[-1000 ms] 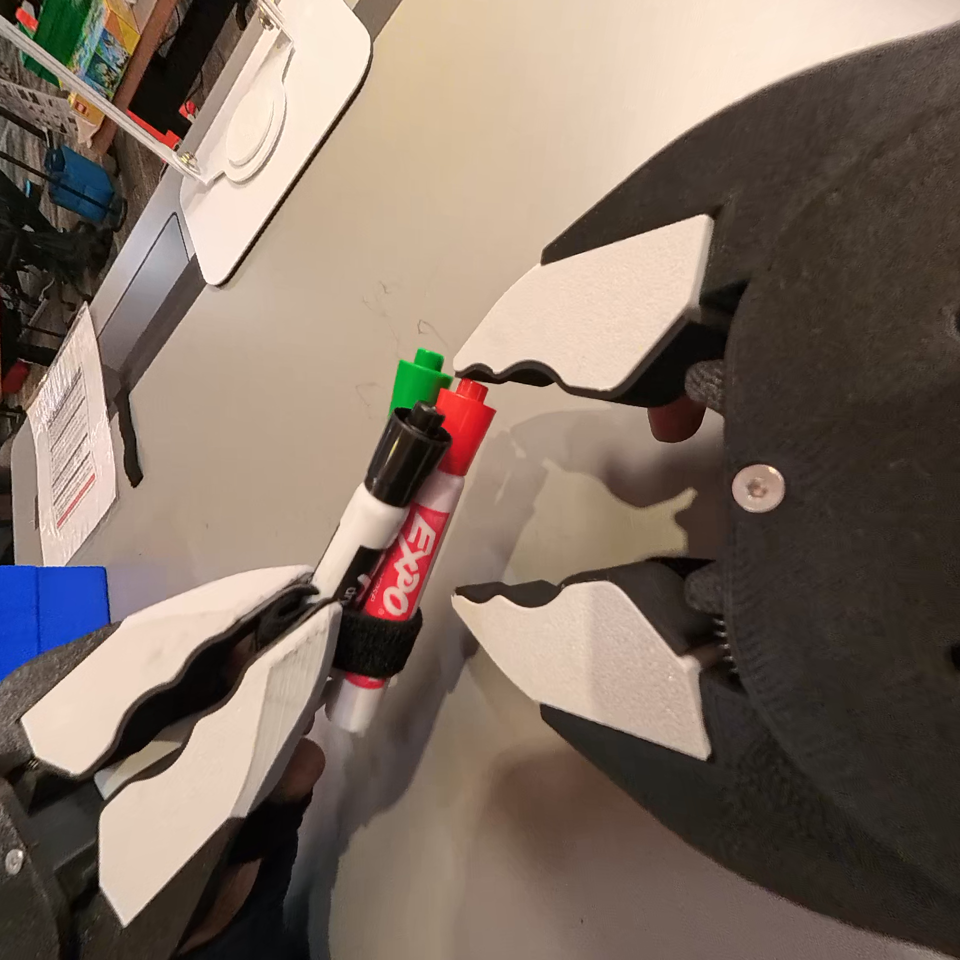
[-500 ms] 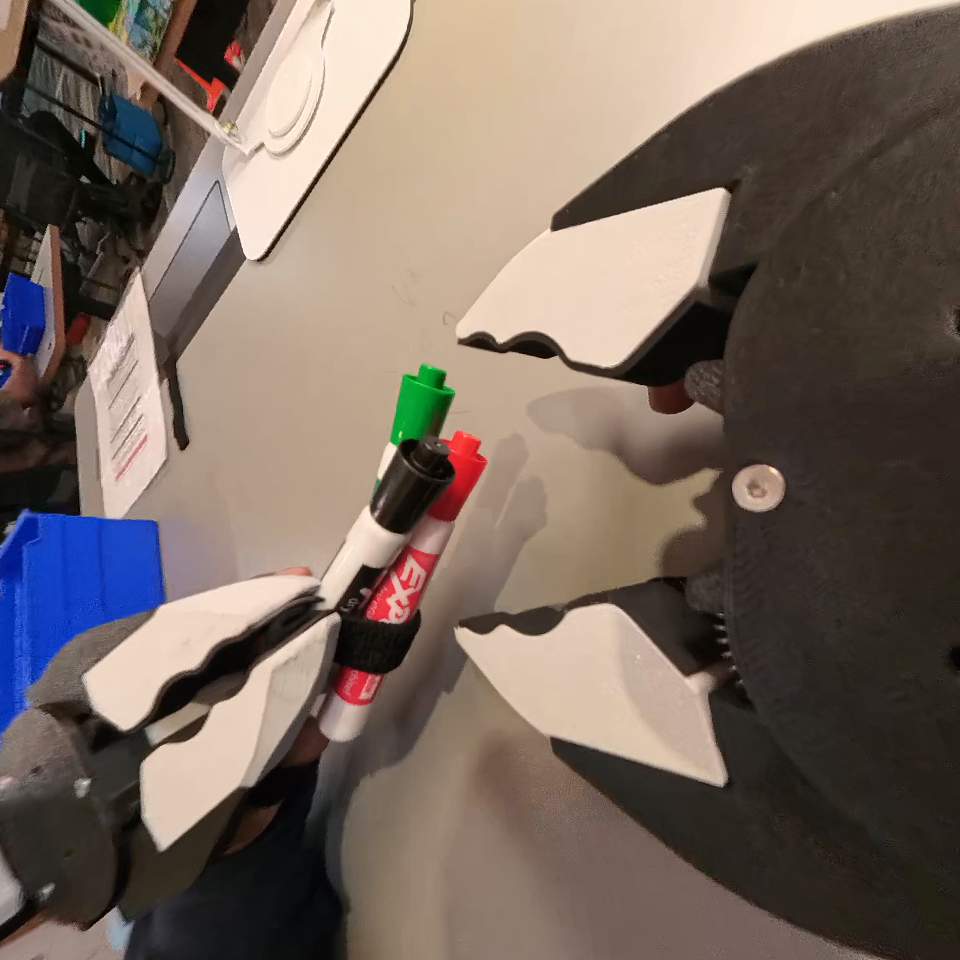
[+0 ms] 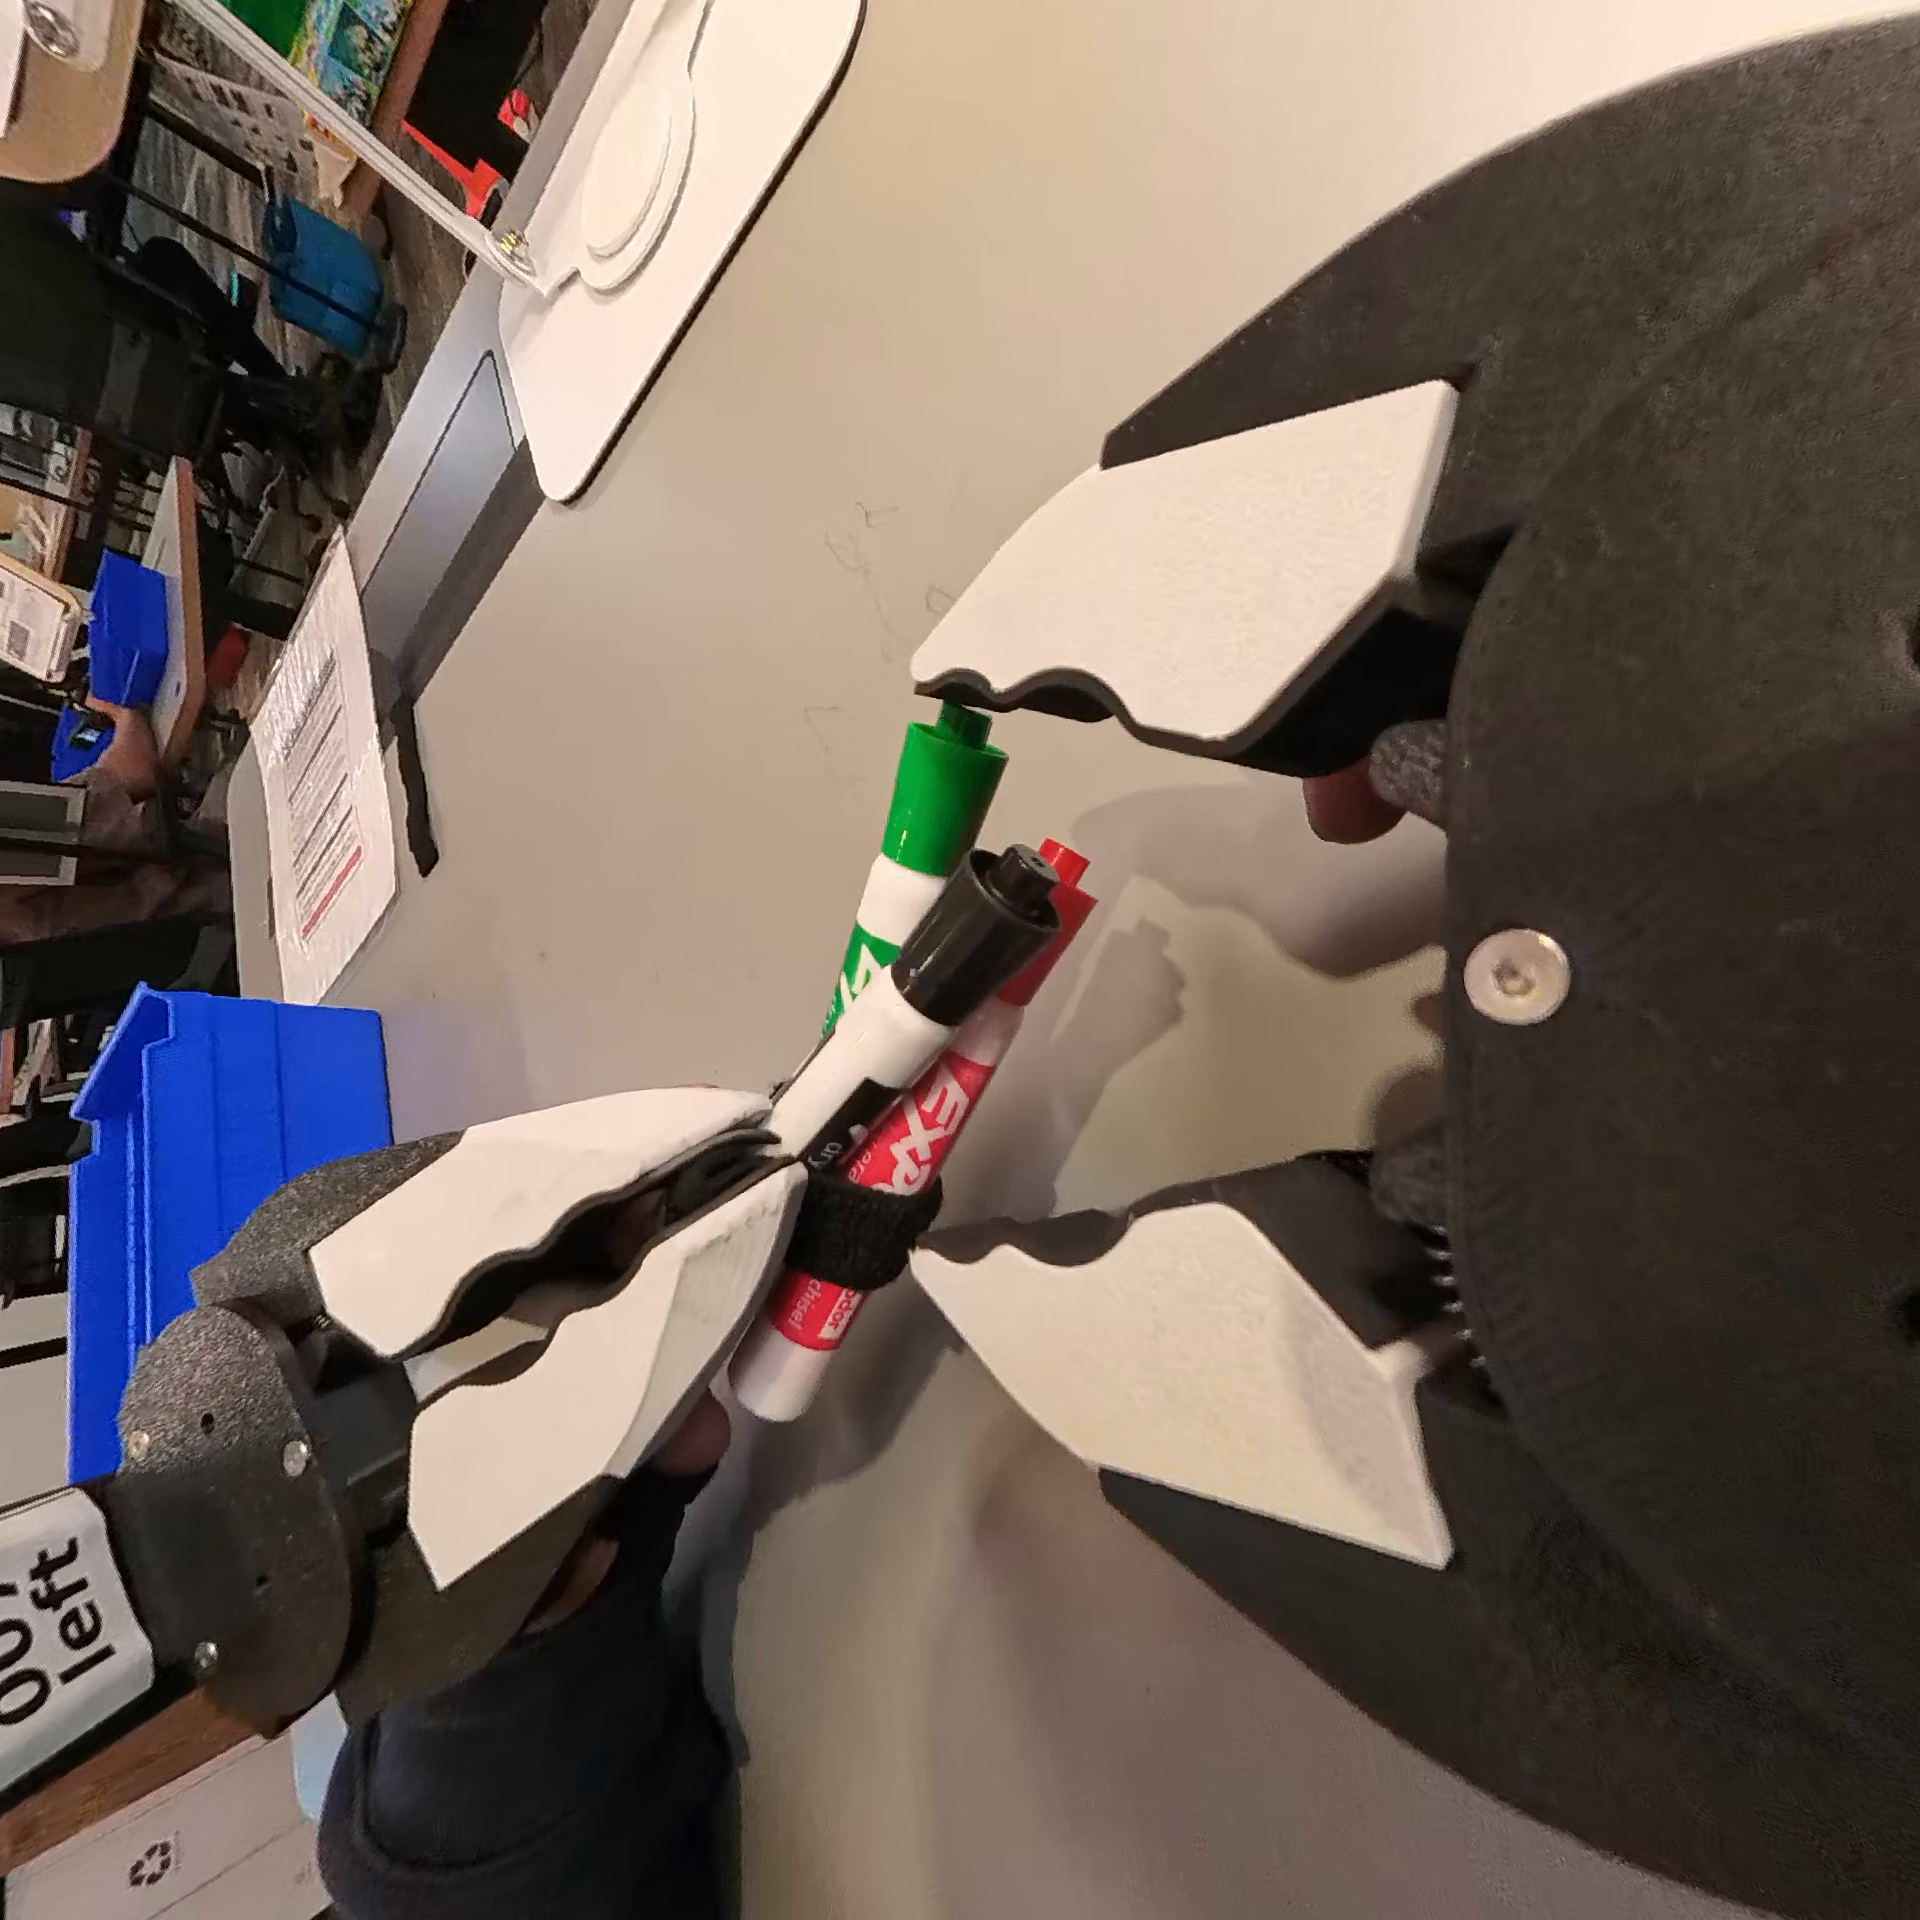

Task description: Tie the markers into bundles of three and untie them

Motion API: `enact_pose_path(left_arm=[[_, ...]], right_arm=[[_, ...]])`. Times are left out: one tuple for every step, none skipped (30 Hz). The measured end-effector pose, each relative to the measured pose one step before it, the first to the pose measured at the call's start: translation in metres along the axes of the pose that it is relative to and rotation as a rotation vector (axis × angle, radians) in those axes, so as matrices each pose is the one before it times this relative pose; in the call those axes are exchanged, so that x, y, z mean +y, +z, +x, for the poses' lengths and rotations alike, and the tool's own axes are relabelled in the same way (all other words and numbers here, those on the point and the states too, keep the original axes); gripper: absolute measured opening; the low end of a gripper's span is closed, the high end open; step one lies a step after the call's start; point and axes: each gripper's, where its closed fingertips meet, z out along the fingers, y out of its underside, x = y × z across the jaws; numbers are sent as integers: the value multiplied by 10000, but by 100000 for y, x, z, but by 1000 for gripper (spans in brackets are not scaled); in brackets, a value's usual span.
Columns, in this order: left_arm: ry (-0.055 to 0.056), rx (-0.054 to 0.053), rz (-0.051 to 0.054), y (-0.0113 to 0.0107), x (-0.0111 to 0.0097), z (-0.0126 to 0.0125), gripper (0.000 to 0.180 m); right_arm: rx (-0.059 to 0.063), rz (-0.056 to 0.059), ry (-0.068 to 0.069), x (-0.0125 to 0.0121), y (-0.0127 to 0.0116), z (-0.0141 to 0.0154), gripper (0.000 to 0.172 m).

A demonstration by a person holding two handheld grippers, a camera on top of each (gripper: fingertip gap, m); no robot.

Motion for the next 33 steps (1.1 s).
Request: enact_pose_path(left_arm=[[-16,-18,1,-10,29,-42,7],[-3,-15,2,-20,38,-28,7],[2,-18,24,-19,22,-25,7],[0,-22,34,-32,2,-21,7],[2,-7,62,-34,-28,-4,7],[13,11,53,-46,-40,31,7],[10,17,60,-31,-63,44,7],[-25,20,1,-1,15,15,7],[-29,15,-5,15,30,4,7],[-24,29,6,6,18,27,7],[-20,41,-8,8,10,50,7],[-9,18,-27,19,5,25,7],[6,12,-31,5,-32,22,7],[19,21,-72,-1,-27,21,7],[7,63,-126,18,-13,60,7],[-26,95,-175,29,18,101,7],[-60,113,-253,57,119,139,7],[-26,111,-264,56,115,158,7],[24,60,-167,36,11,155,7],[14,44,-156,44,4,142,7],[5,43,-146,44,17,124,7],[11,24,-128,30,23,96,7],[32,-6,-118,35,51,57,7],[57,-14,-117,23,83,49,7],[86,24,-112,23,83,106,7],[113,37,-149,29,128,134,7],[168,51,-200,46,183,176,7],[241,52,-210,54,194,215,7],[252,35,-199,81,183,217,7],[214,36,-174,86,145,205,8],[185,45,-125,82,93,205,8],[158,41,-44,59,-29,188,8],[128,44,-19,34,-78,147,8]], right_arm=[[-15,-20,63,34,-2,-16,95],[-29,-20,73,38,-6,-9,95],[-31,-33,76,54,13,-1,95],[-36,-29,79,45,-4,3,94],[-49,-37,93,59,5,-6,94],[-67,-15,107,37,-1,-16,94],[-67,-19,119,29,0,-20,95],[-56,-17,97,32,9,-20,94],[-31,-17,56,29,-6,-22,95],[-18,-27,4,44,17,-43,95],[-10,-49,-31,70,7,-40,95],[0,-36,-48,50,0,-31,96],[23,-1,-60,8,-11,-13,96],[26,13,-52,-27,-17,2,95],[16,17,-47,-28,-24,5,94],[4,13,-39,-26,-22,-3,92],[-13,1,-22,-17,-14,-28,90],[-12,19,-5,-41,-26,-39,87],[5,16,29,-24,-9,-24,86],[28,11,32,-11,0,9,84],[16,-7,49,14,11,4,82],[-20,-43,71,70,41,-44,81],[-33,-57,68,80,48,-48,81],[-39,-68,38,107,36,-62,82],[-50,-61,6,84,26,-103,82],[-59,-34,-15,55,6,-131,82],[-58,8,-30,-20,-10,-163,81],[-57,17,-30,-63,-6,-180,80],[-51,20,-38,-72,-18,-186,80],[-52,15,-52,-71,-8,-181,79],[-79,0,-51,-30,8,-241,77],[-120,-30,-44,29,45,-317,76],[-90,-60,-50,97,90,-312,76]])
